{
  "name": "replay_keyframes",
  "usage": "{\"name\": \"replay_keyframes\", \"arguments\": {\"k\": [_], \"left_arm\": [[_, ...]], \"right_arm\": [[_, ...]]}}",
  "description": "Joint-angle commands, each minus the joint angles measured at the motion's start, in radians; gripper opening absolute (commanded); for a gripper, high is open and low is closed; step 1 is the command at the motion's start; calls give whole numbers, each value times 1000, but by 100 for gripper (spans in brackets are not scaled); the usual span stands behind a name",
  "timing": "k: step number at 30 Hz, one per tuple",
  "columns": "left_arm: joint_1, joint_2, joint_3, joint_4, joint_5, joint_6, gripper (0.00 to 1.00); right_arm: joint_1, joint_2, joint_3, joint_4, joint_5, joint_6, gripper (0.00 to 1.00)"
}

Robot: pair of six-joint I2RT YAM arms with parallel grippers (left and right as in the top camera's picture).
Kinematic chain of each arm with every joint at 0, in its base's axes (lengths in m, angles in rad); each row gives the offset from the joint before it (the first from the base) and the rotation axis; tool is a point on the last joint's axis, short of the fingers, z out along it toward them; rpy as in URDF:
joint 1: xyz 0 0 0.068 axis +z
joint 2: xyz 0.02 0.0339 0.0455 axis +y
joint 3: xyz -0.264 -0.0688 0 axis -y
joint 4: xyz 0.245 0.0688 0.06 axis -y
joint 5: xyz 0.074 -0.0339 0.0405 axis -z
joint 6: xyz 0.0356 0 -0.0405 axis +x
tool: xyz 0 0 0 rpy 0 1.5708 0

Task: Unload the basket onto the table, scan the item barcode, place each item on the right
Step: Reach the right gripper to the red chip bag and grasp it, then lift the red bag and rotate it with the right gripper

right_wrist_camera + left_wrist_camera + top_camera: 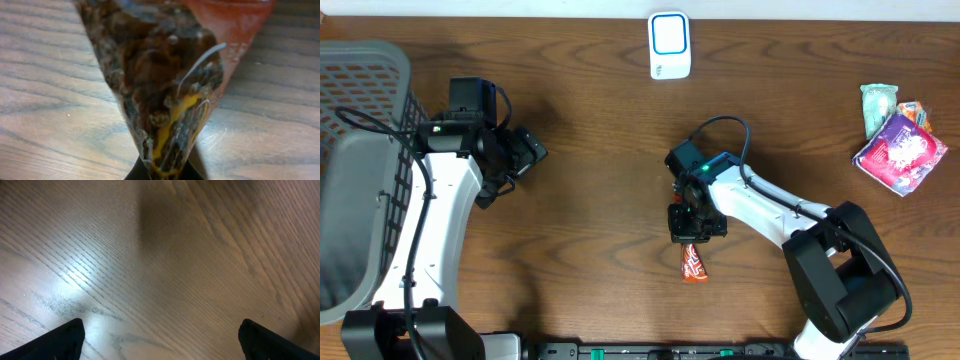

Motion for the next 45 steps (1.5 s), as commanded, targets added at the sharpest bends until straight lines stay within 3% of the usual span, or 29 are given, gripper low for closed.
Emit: {"name": "replay_keyframes", "arguments": {"k": [1, 10, 22, 28, 32, 36, 45], "left_arm": [[5, -3, 0, -2, -10, 6, 98], [5, -3, 0, -2, -10, 6, 98], [5, -3, 0, -2, -10, 6, 98], [5, -3, 0, -2, -10, 6, 98], [5, -3, 0, -2, -10, 6, 98], [5, -3, 0, -2, -10, 6, 98], [5, -3, 0, -2, -10, 6, 98]], "right_arm": [[13, 4, 41, -31, 100, -39, 1], [77, 4, 315, -246, 552, -7, 1], [328, 5, 310, -310, 943, 298, 1], [372, 5, 310, -325, 983, 350, 1], [338, 4, 335, -304, 820, 294, 1], [231, 4, 425, -304, 499, 25, 1], [-117, 4, 576, -445, -438, -553, 1]]}}
